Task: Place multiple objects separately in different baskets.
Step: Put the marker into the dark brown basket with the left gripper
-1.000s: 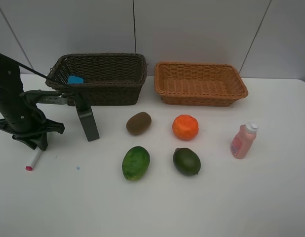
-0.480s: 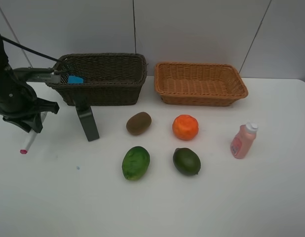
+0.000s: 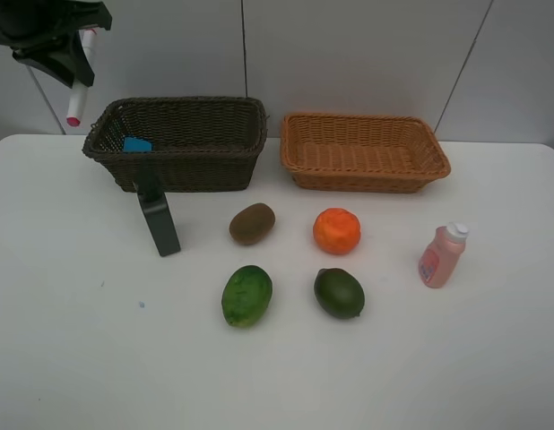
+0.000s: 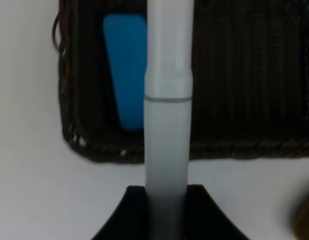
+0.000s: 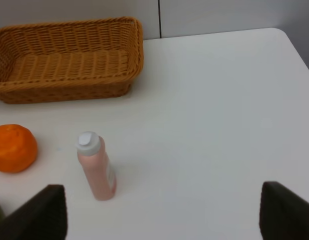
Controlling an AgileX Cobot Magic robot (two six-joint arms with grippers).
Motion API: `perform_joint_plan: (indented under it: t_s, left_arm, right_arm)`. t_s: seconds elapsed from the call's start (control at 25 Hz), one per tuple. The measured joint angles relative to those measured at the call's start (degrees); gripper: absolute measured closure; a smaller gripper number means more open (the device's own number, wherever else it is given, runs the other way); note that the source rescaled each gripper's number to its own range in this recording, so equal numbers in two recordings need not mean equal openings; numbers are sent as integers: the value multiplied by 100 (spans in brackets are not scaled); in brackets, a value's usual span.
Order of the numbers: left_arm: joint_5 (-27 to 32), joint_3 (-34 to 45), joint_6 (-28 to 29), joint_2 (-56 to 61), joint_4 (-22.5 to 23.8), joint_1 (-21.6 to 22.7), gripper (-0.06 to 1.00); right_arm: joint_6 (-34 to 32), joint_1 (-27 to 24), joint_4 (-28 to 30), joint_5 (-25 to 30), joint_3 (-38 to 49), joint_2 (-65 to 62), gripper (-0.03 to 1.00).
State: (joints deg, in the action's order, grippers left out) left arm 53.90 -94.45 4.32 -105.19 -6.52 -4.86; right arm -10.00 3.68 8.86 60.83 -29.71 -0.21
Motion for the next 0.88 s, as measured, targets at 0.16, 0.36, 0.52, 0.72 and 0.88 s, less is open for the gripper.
perform_joint_plan:
  t_s: [0.16,0.36,0.52,0.72,0.88]
  left_arm:
    - [-321,-1017,-363,-1062,-100,-182,94]
    - [-966,-1637,-475,-2028,-150,-236,94]
    - [-1222,-1678,-499,-2434,-101,-236,94]
    - [-1288,-1685,-591,-2549,-78,-236,40]
    - [-1234,-1698,-553,-2549,-4,-236,0]
  right_arm:
    - [0,0,0,0,0,0,2]
    - [0,0,0,0,0,0,2]
    - [0,0,0,0,0,0,2]
    - [0,0,0,0,0,0,2]
    - [0,0,0,0,0,0,2]
